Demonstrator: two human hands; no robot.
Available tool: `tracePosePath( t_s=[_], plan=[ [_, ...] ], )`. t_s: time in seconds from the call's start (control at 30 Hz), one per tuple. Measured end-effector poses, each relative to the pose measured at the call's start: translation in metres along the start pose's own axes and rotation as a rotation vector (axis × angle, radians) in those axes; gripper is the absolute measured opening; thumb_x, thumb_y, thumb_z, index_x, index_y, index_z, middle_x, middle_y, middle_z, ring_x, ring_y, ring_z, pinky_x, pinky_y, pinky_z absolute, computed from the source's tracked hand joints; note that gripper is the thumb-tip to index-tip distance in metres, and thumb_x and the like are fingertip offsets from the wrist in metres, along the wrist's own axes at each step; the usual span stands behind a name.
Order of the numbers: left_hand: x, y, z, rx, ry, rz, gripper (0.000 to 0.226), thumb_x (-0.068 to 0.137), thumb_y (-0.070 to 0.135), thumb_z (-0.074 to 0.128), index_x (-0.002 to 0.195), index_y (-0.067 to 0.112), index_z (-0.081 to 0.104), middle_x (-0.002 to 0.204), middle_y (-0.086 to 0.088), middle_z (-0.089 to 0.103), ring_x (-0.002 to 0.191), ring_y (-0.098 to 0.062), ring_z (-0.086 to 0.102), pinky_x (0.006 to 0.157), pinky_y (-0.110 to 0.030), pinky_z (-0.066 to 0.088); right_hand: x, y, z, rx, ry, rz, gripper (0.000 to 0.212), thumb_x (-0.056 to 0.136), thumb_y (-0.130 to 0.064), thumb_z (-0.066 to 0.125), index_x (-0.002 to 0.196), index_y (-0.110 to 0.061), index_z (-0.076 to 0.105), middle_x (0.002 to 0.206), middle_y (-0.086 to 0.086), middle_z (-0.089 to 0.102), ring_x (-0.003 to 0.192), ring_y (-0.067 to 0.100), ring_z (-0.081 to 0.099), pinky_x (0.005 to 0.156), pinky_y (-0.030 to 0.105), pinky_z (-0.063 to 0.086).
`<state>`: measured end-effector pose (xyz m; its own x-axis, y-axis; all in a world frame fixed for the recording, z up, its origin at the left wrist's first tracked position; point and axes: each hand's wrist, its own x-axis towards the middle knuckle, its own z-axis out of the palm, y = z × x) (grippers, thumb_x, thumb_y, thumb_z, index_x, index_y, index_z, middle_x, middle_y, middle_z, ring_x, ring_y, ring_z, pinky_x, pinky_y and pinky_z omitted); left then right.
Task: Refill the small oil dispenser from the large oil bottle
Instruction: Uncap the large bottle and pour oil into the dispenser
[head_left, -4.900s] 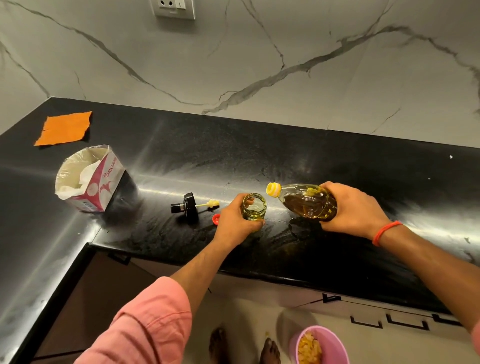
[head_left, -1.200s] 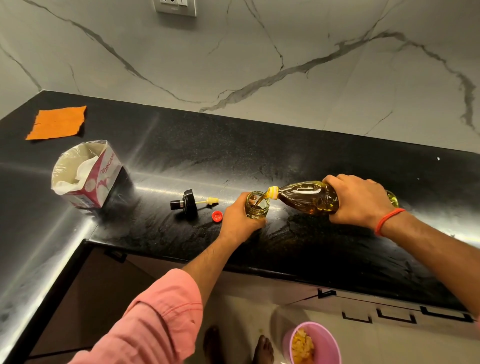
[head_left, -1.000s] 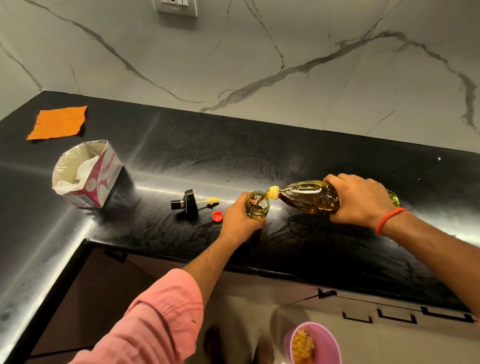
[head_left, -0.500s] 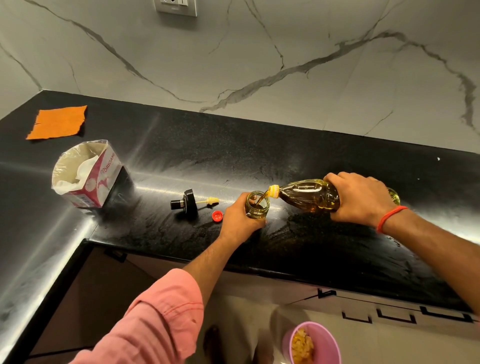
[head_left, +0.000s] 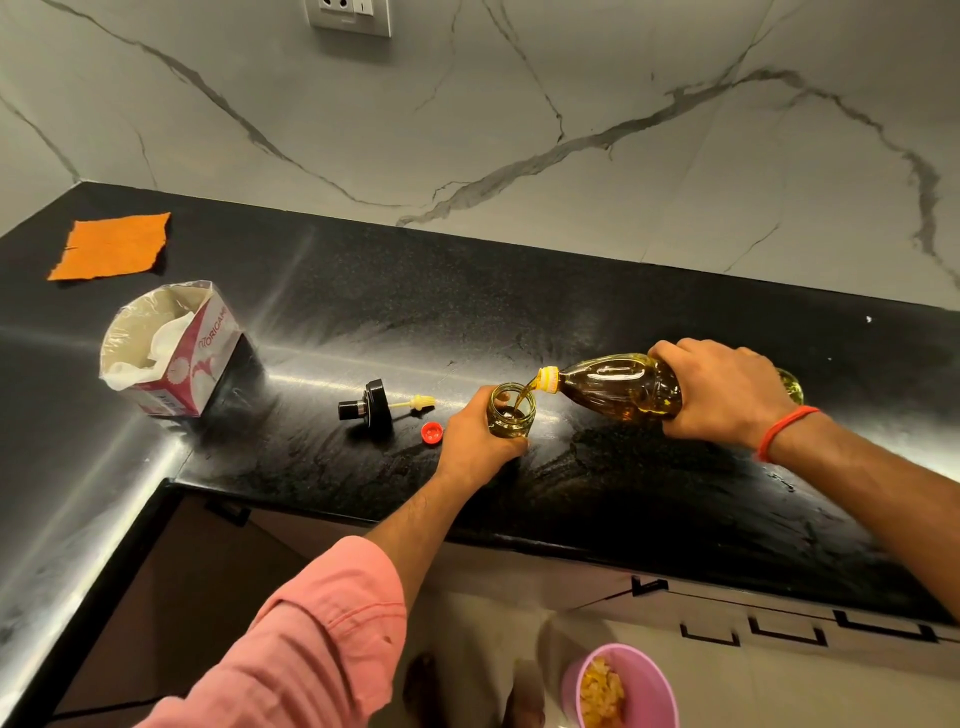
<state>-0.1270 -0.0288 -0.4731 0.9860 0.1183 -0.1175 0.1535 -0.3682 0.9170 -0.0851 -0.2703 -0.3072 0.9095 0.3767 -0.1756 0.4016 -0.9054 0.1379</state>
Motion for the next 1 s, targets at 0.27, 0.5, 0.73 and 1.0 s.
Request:
tracePosePath(
  t_s=[0.27, 0.5, 0.73, 1.0],
  plan=[
    [-0.0005, 0.0004, 0.0010, -0.003, 0.007, 0.001, 0.057, 0.073, 0.013, 0.086, 0.121, 0.027, 0.058, 0.108, 0.012, 0.068, 0.101, -0.005, 0.064, 0.083, -0.012, 0.048, -0.0017, 0.0017, -0.0020, -0.021, 0.019, -0.006, 0.069, 0.069, -0.053, 0.083, 0.125, -0.031, 0.050, 0.105, -0.008, 0.060, 0.099, 0.015, 0.060, 0.085, 0.042, 0.054],
    [0.0004, -0.0009, 0.0013, -0.006, 0.008, -0.002, 0.060, 0.072, 0.014, 0.087, 0.123, 0.026, 0.058, 0.111, 0.011, 0.069, 0.103, -0.005, 0.065, 0.088, -0.017, 0.051, -0.0025, 0.0008, -0.0028, -0.024, 0.019, 0.003, 0.071, 0.068, -0.053, 0.083, 0.126, -0.031, 0.049, 0.106, -0.008, 0.061, 0.100, 0.015, 0.060, 0.085, 0.042, 0.055],
    [0.0000, 0.0005, 0.0008, -0.006, 0.009, 0.002, 0.059, 0.072, 0.014, 0.087, 0.122, 0.027, 0.058, 0.109, 0.013, 0.067, 0.102, -0.004, 0.063, 0.085, -0.014, 0.048, -0.0035, -0.0034, -0.0033, -0.004, 0.008, 0.007, 0.070, 0.069, -0.051, 0.084, 0.127, -0.030, 0.050, 0.107, -0.007, 0.061, 0.101, 0.016, 0.060, 0.087, 0.044, 0.055],
    [-0.0007, 0.0005, 0.0005, -0.008, 0.009, 0.004, 0.060, 0.072, 0.014, 0.087, 0.123, 0.026, 0.058, 0.108, 0.013, 0.067, 0.102, -0.005, 0.064, 0.087, -0.016, 0.049, -0.0022, -0.0055, -0.0046, 0.009, 0.007, 0.008, 0.071, 0.070, -0.050, 0.084, 0.128, -0.030, 0.049, 0.109, -0.006, 0.061, 0.102, 0.016, 0.060, 0.088, 0.045, 0.055]
  ],
)
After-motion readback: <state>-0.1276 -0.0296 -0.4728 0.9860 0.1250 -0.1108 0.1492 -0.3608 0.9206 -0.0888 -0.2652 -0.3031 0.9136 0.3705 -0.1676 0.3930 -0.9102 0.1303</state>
